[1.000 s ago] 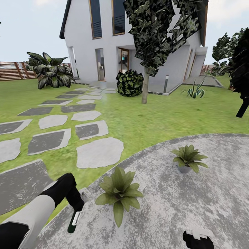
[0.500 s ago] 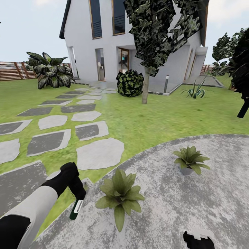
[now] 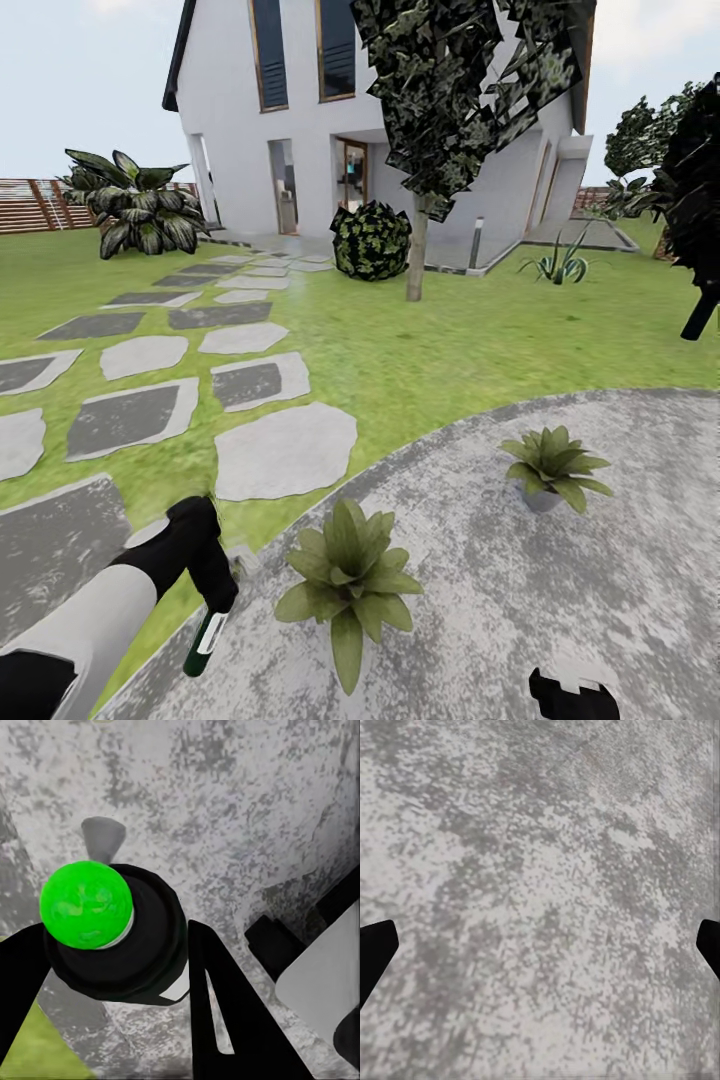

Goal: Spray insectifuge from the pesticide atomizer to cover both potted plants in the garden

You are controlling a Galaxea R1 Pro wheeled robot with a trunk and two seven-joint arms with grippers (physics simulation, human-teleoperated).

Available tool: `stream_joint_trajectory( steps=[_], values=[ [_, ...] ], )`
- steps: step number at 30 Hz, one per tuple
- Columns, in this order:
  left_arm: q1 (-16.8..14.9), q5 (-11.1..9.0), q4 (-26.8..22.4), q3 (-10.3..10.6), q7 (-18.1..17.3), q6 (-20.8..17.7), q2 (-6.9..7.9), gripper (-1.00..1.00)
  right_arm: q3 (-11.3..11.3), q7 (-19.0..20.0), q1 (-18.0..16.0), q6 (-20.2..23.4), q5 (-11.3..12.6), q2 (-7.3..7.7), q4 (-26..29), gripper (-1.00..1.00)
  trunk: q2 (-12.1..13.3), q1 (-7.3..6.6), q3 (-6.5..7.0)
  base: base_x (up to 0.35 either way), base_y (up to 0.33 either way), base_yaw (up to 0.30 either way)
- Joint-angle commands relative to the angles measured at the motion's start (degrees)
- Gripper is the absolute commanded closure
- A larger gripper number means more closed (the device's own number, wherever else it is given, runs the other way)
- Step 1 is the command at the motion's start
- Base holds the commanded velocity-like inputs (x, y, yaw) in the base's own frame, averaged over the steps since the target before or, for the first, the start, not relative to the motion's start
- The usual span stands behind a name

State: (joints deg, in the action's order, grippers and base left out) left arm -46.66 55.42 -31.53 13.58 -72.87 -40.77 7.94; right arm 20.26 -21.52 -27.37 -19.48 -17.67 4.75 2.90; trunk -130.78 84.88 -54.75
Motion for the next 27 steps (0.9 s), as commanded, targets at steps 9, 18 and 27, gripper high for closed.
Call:
stream_joint_trajectory(
  steps=[9, 18, 27],
  values=[
    [-0.13, -0.32, -1.32, 0.24, -0.75, -0.88, -1.44, 1.0, 0.48, -0.17, -0.05, -0.21, -0.59, 0.0, -0.09, -1.0, -0.03, -0.01, -0.04, 0.0, 0.0, -0.007],
    [-6.21, 1.33, -1.32, 0.62, -8.88, -0.73, -3.15, 1.0, 0.48, -0.16, -0.05, -0.21, -0.53, 0.0, -0.09, -1.0, -0.03, -0.01, -0.04, 0.0, 0.0, 0.0],
    [-6.03, 8.22, -0.72, 3.13, -12.19, 0.32, -2.24, 1.0, 0.48, -0.11, -0.05, -0.21, -0.59, 0.0, -0.09, -1.0, -0.03, -0.01, -0.04, 0.0, 0.0, 0.0]
  ],
)
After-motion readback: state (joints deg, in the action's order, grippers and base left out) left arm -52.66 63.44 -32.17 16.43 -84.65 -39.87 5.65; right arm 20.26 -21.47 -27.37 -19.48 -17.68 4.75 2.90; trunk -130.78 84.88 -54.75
